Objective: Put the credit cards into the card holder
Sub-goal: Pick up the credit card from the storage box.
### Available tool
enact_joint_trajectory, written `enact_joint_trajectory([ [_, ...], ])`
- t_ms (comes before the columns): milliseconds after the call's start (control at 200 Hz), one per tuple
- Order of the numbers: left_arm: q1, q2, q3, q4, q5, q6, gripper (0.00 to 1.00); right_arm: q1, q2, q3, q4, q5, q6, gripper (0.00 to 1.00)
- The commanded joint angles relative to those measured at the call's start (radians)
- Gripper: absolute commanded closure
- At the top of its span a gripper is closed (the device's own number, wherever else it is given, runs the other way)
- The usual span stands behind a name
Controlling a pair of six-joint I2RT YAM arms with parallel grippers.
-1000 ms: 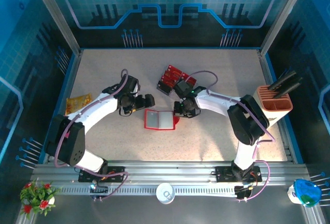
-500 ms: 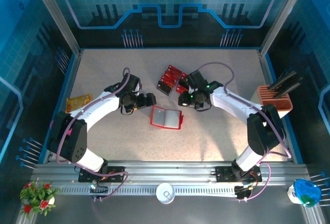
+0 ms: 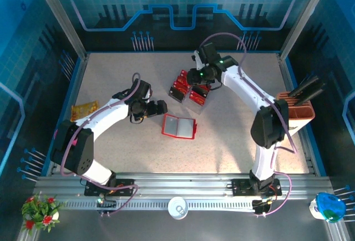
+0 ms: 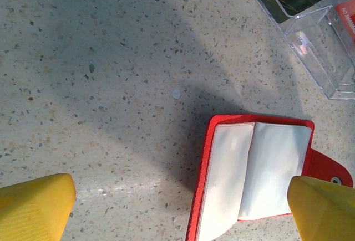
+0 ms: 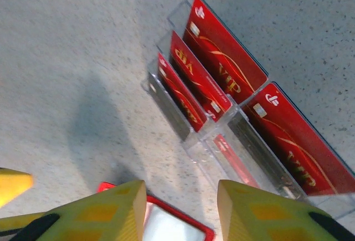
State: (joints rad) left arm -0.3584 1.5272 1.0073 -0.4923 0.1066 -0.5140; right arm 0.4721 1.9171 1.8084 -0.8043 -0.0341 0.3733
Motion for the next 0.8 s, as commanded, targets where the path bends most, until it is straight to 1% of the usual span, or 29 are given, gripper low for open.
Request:
enact_joint_trajectory([
  [0, -0.006, -0.005, 0.004, -0.025, -0.012, 0.022, 0.01, 0.015, 0.071, 0.081, -0.163, 0.047, -0.111, 0.62],
  [235, -0.007, -0.006, -0.015, -0.012, -0.006, 0.003, 0.01, 0.039, 0.169, 0.165, -0.255, 0.193, -0.202, 0.65],
  [450, -0.007, 0.004, -0.015, -0.012, -0.004, 0.000, 0.01, 0.062, 0.220, 0.186, -0.280, 0.256, -0.237, 0.70],
  [600, -0.007, 0.010, -0.017, -0.008, 0.001, -0.005, 0.01, 0.078, 0.245, 0.187, -0.282, 0.286, -0.256, 0.70],
  [795, -0.006, 0.013, -0.016, -0.008, 0.001, -0.008, 0.01, 0.091, 0.275, 0.206, -0.296, 0.358, -0.282, 0.70],
])
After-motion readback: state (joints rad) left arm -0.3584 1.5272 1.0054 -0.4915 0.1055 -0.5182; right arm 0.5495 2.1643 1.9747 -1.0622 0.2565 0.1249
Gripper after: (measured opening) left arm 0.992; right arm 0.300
